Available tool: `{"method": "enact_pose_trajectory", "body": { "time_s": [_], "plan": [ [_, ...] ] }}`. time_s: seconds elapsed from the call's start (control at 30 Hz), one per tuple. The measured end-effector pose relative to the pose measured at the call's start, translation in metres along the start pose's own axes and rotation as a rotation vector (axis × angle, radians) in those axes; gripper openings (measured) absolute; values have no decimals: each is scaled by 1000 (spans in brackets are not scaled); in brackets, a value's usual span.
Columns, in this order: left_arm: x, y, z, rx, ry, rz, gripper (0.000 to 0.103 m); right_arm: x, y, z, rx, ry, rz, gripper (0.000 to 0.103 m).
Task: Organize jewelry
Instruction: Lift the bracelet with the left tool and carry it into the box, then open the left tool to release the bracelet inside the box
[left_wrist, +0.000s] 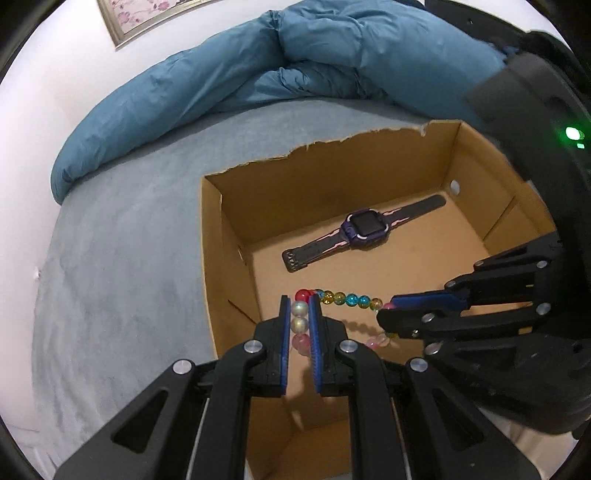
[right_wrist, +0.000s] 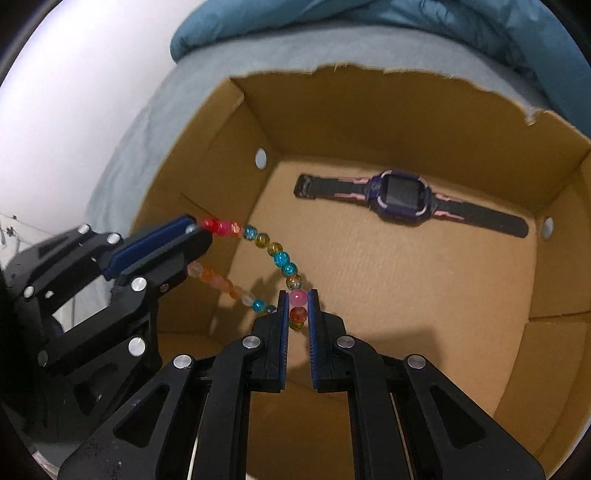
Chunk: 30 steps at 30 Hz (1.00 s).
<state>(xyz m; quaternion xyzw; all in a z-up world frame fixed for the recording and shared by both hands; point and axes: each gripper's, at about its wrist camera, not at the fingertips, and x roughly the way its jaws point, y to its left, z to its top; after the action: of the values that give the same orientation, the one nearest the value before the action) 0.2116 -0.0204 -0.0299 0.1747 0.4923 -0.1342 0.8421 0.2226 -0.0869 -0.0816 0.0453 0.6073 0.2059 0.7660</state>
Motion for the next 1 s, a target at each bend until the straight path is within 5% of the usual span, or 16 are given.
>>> {"method": "enact_pose_trajectory", "body": {
  "time_s": [0.33,0.53,0.7,1.0],
  "plan": [
    [8,1,0,0,29,33,11,9,-3,4,1,-19,-2,17],
    [-15,8,-4,-43,-62,36,11,-29,4,-13,-18,-223,-76,25],
    [-55,14,-13,-107,-178,23,16,-75,14,-44,-52,-432,-119,42],
    [-106,10,-37,-158,-281,28,20,-117,10,-67,-44,-579,-97,51]
  ]
}}
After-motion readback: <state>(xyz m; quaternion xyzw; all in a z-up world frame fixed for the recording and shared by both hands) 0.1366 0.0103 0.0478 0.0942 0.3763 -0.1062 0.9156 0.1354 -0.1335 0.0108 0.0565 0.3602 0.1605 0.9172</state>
